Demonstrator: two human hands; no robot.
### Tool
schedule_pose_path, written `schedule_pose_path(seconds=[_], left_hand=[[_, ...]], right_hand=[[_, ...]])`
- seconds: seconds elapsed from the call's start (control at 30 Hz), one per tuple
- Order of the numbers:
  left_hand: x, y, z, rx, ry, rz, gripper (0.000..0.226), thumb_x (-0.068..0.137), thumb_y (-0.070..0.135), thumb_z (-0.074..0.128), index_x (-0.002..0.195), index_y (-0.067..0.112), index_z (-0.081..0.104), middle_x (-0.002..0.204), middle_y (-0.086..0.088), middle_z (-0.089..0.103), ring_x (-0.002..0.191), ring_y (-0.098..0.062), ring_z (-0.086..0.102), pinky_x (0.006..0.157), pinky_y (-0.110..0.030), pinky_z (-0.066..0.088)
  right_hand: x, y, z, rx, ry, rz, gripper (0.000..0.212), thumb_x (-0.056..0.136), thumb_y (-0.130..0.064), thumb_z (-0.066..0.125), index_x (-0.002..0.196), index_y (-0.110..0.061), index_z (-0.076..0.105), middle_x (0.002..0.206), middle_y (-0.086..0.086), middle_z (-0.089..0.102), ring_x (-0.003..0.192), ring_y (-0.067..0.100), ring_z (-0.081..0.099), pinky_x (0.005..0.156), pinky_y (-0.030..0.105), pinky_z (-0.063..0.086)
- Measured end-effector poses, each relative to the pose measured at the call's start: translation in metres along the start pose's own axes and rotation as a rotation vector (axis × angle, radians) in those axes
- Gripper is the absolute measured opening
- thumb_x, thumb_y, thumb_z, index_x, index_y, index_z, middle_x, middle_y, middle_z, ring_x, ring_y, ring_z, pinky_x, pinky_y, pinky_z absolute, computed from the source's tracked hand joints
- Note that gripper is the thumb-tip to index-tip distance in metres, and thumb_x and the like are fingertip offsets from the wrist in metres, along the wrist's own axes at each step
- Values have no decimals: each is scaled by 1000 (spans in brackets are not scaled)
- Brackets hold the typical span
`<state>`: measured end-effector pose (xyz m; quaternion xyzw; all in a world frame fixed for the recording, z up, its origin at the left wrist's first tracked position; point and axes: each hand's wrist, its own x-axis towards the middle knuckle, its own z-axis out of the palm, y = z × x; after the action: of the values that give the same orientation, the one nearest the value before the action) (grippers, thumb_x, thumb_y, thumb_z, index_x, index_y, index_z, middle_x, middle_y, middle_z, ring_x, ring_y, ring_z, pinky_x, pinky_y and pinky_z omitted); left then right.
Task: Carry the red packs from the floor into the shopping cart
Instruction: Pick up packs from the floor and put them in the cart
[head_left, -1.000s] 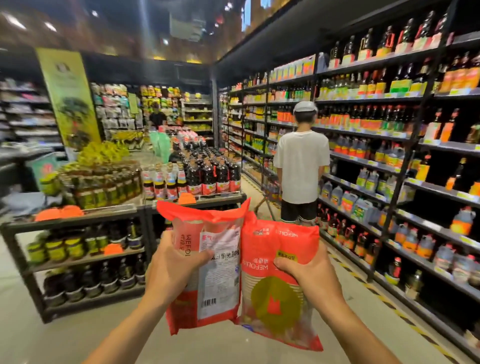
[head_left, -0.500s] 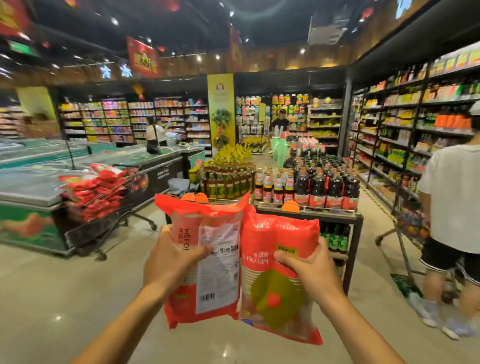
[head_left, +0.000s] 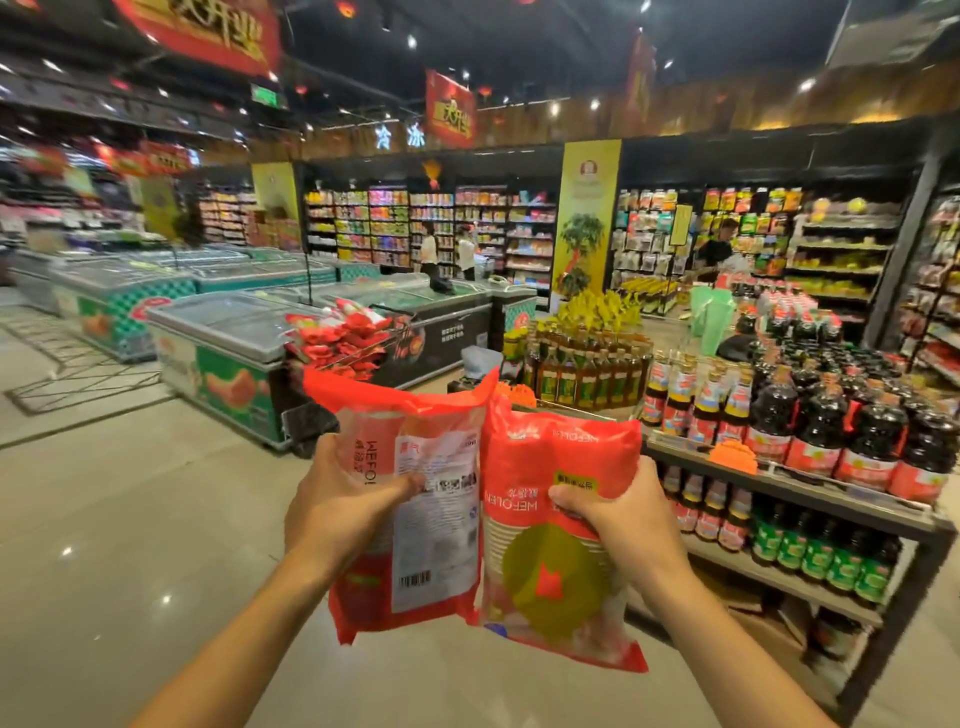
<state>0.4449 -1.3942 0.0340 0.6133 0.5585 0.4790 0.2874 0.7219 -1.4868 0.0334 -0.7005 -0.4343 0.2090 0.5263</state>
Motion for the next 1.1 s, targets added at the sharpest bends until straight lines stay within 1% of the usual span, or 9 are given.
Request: schedule_pose_path(seconds=[0.1, 0.27, 0.37, 0.43, 0.57, 0.77, 0.87, 0.97, 1.1], left_hand=[[38, -19, 1, -23, 36, -38, 80, 45, 69, 88, 112, 40, 55, 98, 18, 76, 91, -12, 73, 89, -52, 58], [110, -45, 1, -31, 88, -76, 75, 43, 67, 84, 106, 38, 56, 95, 16, 75, 89, -15, 73, 86, -49, 58], [152, -56, -2, -28, 113, -74, 76, 39, 67, 80, 104, 36, 56, 93, 16, 75, 87, -15, 72, 85, -49, 58], [178, -62, -5, -28, 124, -74, 77, 38, 67, 80, 105, 35, 58, 93, 15, 75, 88, -15, 72, 86, -50, 58], [224, -75, -9, 0, 138, -85, 77, 38, 67, 80, 105, 34, 60, 94, 15, 75, 89, -16, 72, 87, -50, 58], [277, -88, -2, 26, 161, -124, 86, 36, 68, 79, 110, 31, 56, 98, 15, 70, 94, -20, 70, 91, -50, 56], [309, -95, 5, 35, 177, -144, 90, 34, 70, 79, 111, 31, 54, 99, 15, 69, 94, -21, 69, 91, -51, 56], [347, -102, 16, 59, 194, -150, 94, 34, 73, 78, 114, 31, 53, 102, 14, 69, 97, -23, 70, 92, -52, 56], [407, -107, 36, 80, 221, -160, 98, 34, 75, 78, 117, 30, 51, 105, 13, 69, 99, -22, 69, 93, -52, 57]], right_hand=[[37, -7, 35, 0, -35, -12, 101, 37, -85, 84, 121, -41, 48, 112, -15, 69, 103, 16, 69, 94, 54, 56], [99, -25, 93, 0, -97, -17, 91, 54, -66, 92, 127, -34, 46, 115, -13, 66, 105, 17, 67, 96, 53, 55], [133, -34, 126, -11, -108, -30, 98, 42, -77, 85, 123, -38, 47, 113, -15, 67, 104, 16, 68, 95, 54, 55], [153, -39, 145, 0, -114, -39, 101, 39, -78, 83, 124, -38, 48, 113, -16, 68, 103, 16, 68, 96, 53, 55], [191, -48, 182, 2, -144, -48, 103, 39, -78, 82, 126, -37, 44, 113, -17, 65, 104, 16, 66, 96, 54, 55], [250, -44, 233, 11, -178, -65, 91, 51, -71, 87, 123, -35, 44, 111, -17, 64, 102, 15, 66, 95, 53, 55], [286, -40, 259, 12, -202, -74, 98, 42, -79, 82, 123, -39, 46, 112, -17, 67, 101, 14, 68, 92, 51, 57], [329, -36, 285, 16, -221, -82, 99, 40, -82, 81, 123, -38, 49, 111, -15, 68, 101, 15, 69, 92, 51, 57], [393, -39, 318, 33, -241, -84, 99, 39, -81, 78, 121, -38, 42, 112, -17, 63, 107, 19, 66, 97, 52, 54]])
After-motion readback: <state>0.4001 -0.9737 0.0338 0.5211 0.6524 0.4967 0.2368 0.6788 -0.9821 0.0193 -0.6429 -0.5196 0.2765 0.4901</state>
